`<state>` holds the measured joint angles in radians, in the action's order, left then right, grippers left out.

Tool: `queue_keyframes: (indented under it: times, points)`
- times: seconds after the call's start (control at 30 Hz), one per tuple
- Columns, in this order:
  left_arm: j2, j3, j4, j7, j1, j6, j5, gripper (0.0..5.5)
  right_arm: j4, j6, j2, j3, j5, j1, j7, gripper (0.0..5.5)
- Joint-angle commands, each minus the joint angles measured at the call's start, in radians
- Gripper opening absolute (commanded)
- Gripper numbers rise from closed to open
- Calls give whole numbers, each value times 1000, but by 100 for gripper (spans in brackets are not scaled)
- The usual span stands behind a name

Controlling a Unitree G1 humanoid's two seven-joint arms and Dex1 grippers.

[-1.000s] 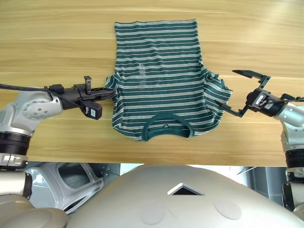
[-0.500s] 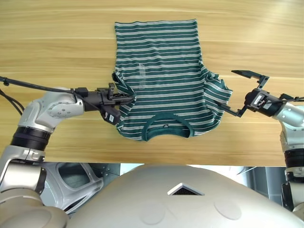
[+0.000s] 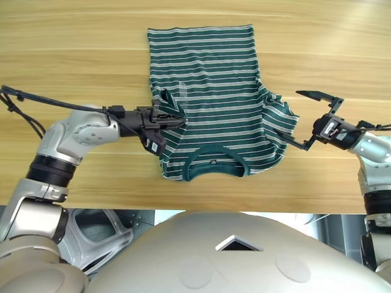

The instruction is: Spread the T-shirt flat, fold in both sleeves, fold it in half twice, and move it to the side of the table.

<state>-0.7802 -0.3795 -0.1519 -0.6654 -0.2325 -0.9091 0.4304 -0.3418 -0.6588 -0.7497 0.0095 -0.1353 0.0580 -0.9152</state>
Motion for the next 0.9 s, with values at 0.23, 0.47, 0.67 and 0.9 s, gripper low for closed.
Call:
queue_keyframes:
  times: [0.23, 0.47, 0.67, 0.9]
  points:
    - [52, -82, -57, -27, -9, 49, 31, 2, 3, -4, 9, 5, 4, -25, 1, 540]
    - [41, -100, -46, -96, 6, 106, -37, 86, -2, -6, 16, 6, 5, -33, 1, 540]
    - [45, -63, -25, -70, 0, 140, -51, 184, -6, -7, 20, 5, 4, -35, -4, 540]
    - [39, 0, -19, -31, 11, 151, -90, 291, 0, -2, 19, -15, -14, -40, 3, 540]
